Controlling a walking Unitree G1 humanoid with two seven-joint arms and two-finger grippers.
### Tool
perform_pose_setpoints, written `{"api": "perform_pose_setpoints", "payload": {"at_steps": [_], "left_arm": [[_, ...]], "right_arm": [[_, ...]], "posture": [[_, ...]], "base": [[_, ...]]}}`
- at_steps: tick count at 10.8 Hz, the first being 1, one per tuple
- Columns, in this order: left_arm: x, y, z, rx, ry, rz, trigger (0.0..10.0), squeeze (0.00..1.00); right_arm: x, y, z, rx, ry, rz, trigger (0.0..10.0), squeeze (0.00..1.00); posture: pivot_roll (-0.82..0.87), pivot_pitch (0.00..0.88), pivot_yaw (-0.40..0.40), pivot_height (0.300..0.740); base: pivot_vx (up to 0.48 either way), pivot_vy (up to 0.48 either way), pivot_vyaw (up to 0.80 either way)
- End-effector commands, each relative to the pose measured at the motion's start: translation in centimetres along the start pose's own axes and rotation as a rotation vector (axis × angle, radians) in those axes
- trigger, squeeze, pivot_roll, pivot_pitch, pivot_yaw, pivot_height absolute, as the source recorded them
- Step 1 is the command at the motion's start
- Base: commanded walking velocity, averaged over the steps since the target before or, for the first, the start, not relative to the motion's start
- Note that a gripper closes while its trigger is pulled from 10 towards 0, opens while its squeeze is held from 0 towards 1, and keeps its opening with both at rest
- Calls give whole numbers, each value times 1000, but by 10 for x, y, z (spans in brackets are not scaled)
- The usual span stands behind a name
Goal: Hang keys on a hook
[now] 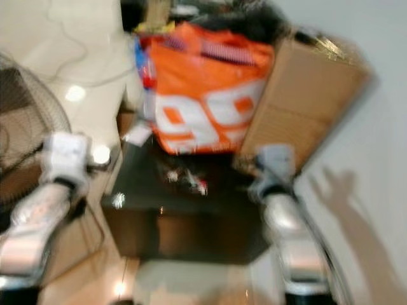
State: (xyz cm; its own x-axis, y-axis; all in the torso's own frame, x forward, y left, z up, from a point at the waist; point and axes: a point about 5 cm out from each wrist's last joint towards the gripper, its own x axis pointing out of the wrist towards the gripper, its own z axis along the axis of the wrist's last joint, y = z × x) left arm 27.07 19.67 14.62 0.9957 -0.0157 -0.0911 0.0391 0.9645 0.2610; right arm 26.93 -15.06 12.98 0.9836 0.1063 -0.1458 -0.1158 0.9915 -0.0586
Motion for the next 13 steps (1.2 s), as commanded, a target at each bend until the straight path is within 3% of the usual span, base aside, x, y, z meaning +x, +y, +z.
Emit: {"api": "perform_pose_setpoints", "payload": {"at_steps": [1, 8, 11, 13], "left_arm": [[2, -12, 5, -13, -18, -42, 10000, 0], [3, -10, 7, -3, -15, -41, 10000, 0], [3, -10, 6, -3, -14, -43, 10000, 0], [4, -11, 7, 0, -15, -47, 10000, 0]], "right_arm": [[-4, -15, -2, -8, 11, -58, 10000, 0], [-3, -17, -5, -12, 36, -72, 10000, 0], [-2, -14, -3, -54, 34, -52, 10000, 0], [-2, -16, -5, -29, 38, -71, 10000, 0]], "posture": [[-6, 0, -101, 740], [12, 0, -108, 740], [4, 0, -99, 740], [6, 0, -96, 740]], "base": [[277, 0, 0], [273, 0, 0], [256, 0, 0], [253, 0, 0]]}}
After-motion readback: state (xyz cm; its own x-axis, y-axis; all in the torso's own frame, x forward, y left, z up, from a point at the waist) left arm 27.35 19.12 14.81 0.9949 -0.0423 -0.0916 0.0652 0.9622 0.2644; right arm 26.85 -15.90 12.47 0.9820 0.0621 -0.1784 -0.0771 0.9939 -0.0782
